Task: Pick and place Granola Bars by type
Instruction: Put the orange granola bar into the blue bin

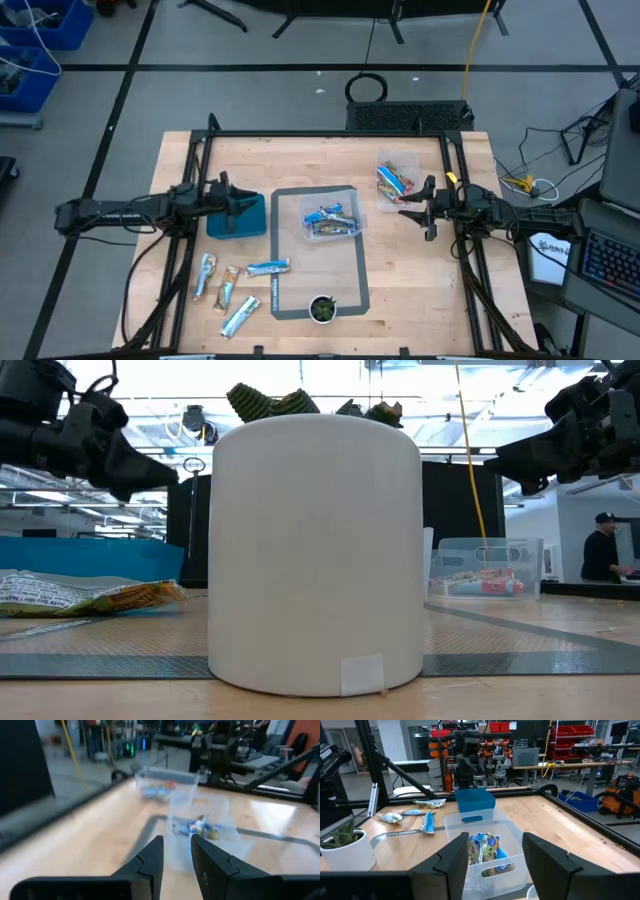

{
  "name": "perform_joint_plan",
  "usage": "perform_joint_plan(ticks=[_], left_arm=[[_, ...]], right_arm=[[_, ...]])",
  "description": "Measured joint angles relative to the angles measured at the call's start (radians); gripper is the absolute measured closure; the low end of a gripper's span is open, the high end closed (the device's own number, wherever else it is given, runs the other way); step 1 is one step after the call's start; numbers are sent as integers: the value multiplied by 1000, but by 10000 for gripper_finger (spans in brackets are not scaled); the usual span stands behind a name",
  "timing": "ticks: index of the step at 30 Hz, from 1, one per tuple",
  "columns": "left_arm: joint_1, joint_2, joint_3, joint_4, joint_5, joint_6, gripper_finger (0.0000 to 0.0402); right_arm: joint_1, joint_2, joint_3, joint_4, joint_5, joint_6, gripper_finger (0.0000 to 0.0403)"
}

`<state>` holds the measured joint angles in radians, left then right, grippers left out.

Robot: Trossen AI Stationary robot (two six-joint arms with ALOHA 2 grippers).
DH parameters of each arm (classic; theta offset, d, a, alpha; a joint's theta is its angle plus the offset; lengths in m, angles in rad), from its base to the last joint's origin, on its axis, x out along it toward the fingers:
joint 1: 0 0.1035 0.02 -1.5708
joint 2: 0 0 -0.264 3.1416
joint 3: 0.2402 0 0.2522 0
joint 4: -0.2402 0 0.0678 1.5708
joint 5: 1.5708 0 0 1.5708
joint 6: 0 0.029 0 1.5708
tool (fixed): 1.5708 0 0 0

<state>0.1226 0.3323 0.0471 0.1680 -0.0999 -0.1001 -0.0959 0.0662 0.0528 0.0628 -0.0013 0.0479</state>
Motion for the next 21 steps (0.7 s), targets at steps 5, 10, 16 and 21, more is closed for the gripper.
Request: perform_joint_plan(ticks=[5, 10, 16, 21], left_arm=[[-31, 75, 38, -27, 254, -122, 298], [-197, 250, 204, -244, 220, -214, 318], [-424, 533, 451, -575, 94, -307, 367], [-547, 735, 594, -585, 90, -333, 397]], right_arm=[[0, 0, 0, 0, 0, 0, 227], [0, 0, 0, 0, 0, 0, 227], [0, 0, 0, 0, 0, 0, 227], [0, 0, -1, 0, 0, 0, 227]])
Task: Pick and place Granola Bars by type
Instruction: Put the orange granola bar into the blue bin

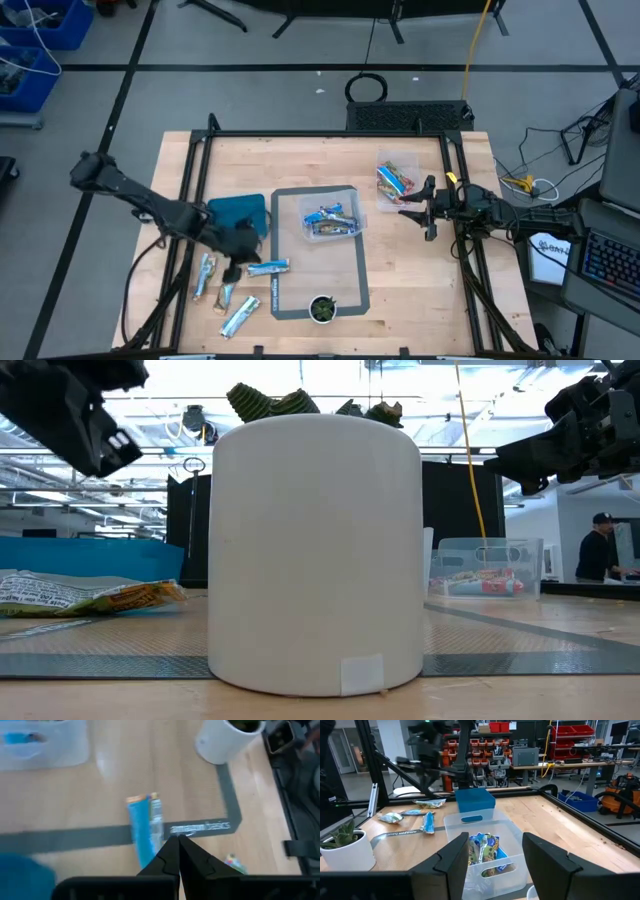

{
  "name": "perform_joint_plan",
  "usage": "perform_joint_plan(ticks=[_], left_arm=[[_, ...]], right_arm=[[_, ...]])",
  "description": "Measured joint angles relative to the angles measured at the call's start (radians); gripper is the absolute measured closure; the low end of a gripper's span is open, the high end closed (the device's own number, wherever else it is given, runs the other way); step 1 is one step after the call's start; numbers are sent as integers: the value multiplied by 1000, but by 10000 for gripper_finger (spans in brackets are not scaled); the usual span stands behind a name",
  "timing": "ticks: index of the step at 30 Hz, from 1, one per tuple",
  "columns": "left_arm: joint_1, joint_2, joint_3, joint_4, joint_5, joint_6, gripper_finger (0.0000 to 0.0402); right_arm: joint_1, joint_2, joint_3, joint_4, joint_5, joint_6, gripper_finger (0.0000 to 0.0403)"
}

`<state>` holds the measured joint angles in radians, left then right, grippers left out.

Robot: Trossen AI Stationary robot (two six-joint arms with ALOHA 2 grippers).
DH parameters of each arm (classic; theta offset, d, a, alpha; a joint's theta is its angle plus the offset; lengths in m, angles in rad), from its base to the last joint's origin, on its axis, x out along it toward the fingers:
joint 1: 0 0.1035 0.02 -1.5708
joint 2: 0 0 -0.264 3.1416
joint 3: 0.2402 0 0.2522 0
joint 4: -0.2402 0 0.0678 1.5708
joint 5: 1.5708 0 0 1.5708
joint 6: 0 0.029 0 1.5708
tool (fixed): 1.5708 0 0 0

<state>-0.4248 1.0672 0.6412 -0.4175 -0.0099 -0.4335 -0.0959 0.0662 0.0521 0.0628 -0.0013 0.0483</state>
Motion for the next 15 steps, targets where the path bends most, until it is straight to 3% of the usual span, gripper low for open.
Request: perform_joint_plan(ticks=[5, 15], left_arm=[[-56, 171, 96, -40, -85, -44, 377], [-31, 443, 141, -72, -64, -121, 307]], right_arm=[[0, 0, 0, 0, 0, 0, 227], [0, 0, 0, 0, 0, 0, 227]])
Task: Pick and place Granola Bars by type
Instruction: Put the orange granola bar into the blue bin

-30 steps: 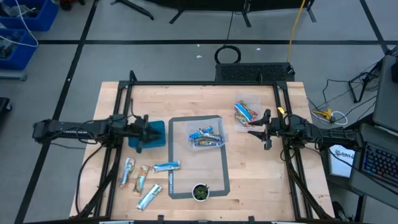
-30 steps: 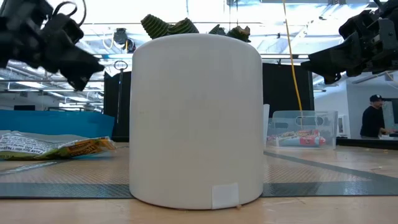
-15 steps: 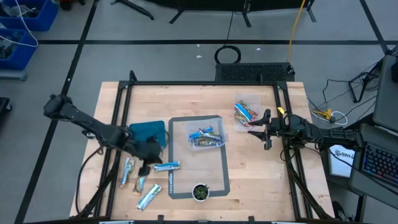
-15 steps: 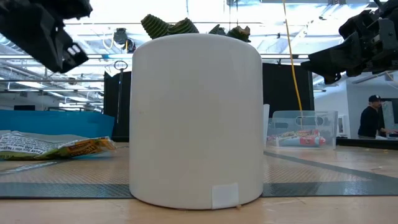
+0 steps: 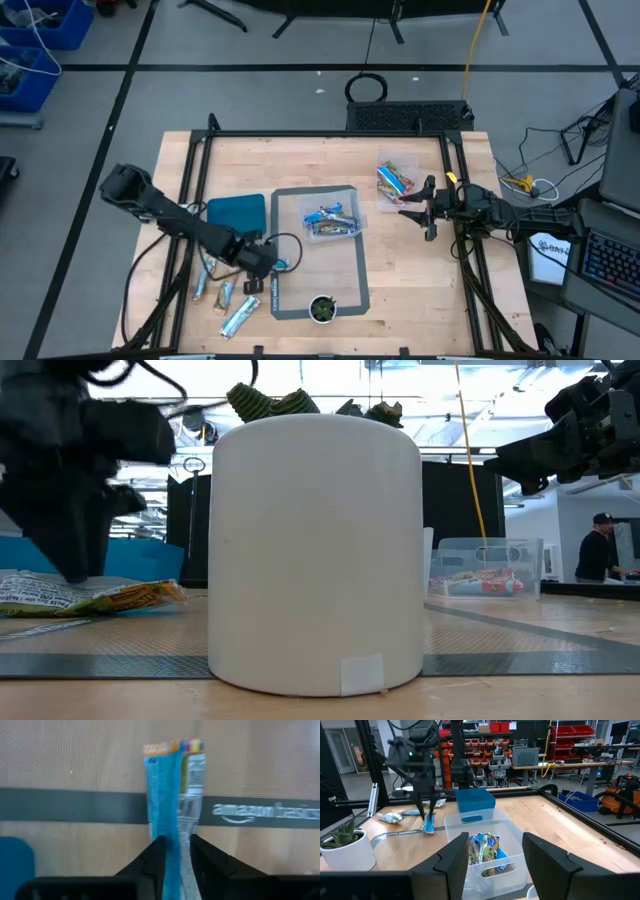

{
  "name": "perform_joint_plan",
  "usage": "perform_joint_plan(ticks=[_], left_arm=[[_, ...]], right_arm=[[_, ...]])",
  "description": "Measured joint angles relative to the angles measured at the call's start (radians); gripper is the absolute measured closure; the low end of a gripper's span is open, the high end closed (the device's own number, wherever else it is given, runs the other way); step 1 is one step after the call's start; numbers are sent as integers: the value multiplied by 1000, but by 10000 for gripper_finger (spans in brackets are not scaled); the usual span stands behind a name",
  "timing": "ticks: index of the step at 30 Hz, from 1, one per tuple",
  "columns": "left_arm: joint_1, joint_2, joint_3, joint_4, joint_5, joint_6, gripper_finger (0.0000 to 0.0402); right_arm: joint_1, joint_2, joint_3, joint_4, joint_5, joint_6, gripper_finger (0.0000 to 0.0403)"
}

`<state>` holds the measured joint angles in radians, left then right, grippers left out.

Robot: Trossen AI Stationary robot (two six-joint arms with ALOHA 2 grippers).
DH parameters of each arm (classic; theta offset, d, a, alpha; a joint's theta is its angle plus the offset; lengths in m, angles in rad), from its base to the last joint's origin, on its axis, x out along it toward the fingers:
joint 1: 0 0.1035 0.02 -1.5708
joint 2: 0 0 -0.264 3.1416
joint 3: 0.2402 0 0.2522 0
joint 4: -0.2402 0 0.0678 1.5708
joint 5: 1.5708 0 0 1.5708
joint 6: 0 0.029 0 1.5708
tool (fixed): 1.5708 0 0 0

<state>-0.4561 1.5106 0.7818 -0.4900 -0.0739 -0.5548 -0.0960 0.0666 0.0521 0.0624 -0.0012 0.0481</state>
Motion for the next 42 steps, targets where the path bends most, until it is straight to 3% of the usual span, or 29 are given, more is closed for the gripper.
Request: perform_joint_plan(ticks=[10, 16, 24, 32, 42], left_arm=[[50, 59, 2, -12, 23, 17, 282], [55, 60, 2, -11, 24, 26, 313], [57, 59, 2, -10, 44, 28, 394], [55, 59, 1, 9, 44, 64, 397], [15, -40, -1, 186, -25, 231, 398]], right_arm=[[0, 0, 0, 0, 0, 0, 227], [0, 0, 0, 0, 0, 0, 227], [0, 0, 0, 0, 0, 0, 227], [0, 0, 0, 0, 0, 0, 227], [0, 0, 0, 0, 0, 0, 227]])
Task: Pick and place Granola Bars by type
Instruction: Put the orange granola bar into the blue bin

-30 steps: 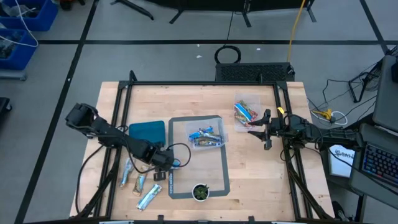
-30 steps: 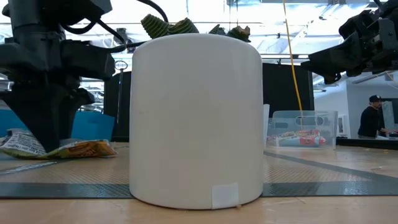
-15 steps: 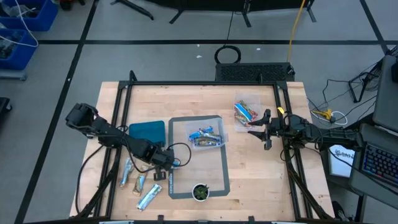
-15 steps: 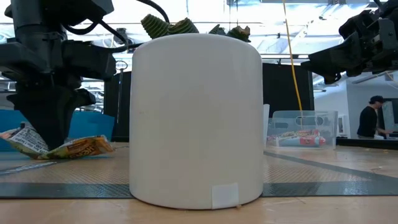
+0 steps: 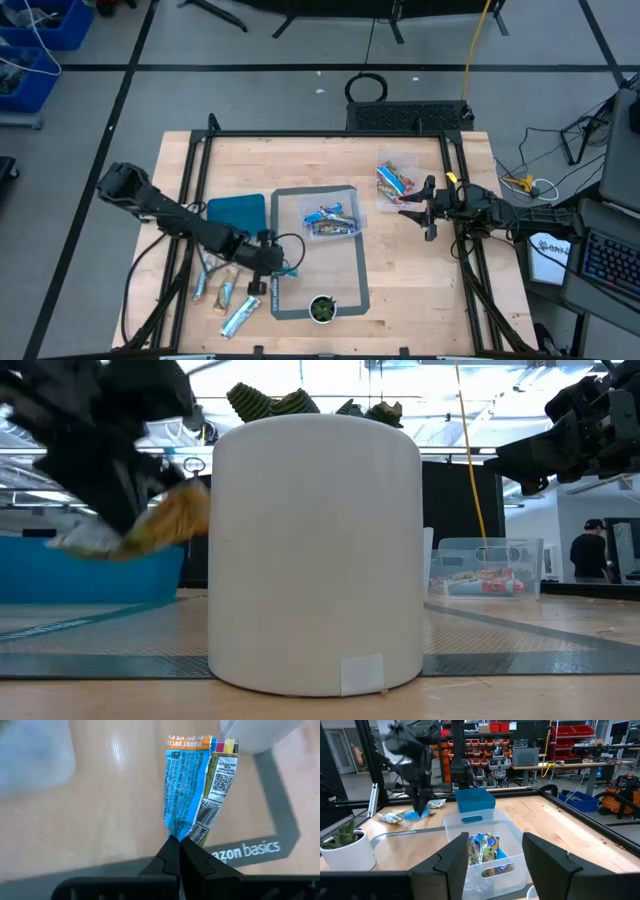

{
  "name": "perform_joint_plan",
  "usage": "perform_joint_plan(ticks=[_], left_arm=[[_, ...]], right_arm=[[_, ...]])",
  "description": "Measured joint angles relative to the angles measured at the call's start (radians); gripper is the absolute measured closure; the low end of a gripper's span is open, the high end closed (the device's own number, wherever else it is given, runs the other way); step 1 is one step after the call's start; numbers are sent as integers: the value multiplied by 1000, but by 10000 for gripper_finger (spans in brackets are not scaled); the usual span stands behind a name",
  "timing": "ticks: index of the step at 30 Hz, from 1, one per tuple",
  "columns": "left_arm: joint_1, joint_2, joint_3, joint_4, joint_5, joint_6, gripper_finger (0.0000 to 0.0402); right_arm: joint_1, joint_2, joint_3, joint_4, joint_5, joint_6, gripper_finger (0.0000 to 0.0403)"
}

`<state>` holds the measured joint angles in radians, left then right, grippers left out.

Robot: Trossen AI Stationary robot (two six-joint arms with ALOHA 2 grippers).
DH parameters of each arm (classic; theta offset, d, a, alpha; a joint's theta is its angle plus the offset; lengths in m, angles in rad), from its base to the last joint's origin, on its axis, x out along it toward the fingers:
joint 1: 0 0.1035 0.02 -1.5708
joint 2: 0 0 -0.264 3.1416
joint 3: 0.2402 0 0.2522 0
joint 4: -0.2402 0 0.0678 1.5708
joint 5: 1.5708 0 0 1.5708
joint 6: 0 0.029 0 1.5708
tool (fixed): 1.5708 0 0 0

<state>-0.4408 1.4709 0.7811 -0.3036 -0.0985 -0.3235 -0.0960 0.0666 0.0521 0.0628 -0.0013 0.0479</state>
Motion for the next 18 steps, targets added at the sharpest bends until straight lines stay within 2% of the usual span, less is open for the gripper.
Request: perform_joint_plan(ticks=[8, 12, 15, 18], left_arm=[[-56, -136, 0, 126, -106, 172, 399], [-76, -166, 1, 180, -106, 257, 399], [-79, -165, 1, 241, -55, 309, 399], [-79, -165, 1, 324, 52, 342, 400]], right_arm=[[0, 0, 0, -3, 0, 0, 227], [0, 0, 0, -3, 0, 0, 227], [0, 0, 0, -3, 0, 0, 227], [0, 0, 0, -3, 0, 0, 227]])
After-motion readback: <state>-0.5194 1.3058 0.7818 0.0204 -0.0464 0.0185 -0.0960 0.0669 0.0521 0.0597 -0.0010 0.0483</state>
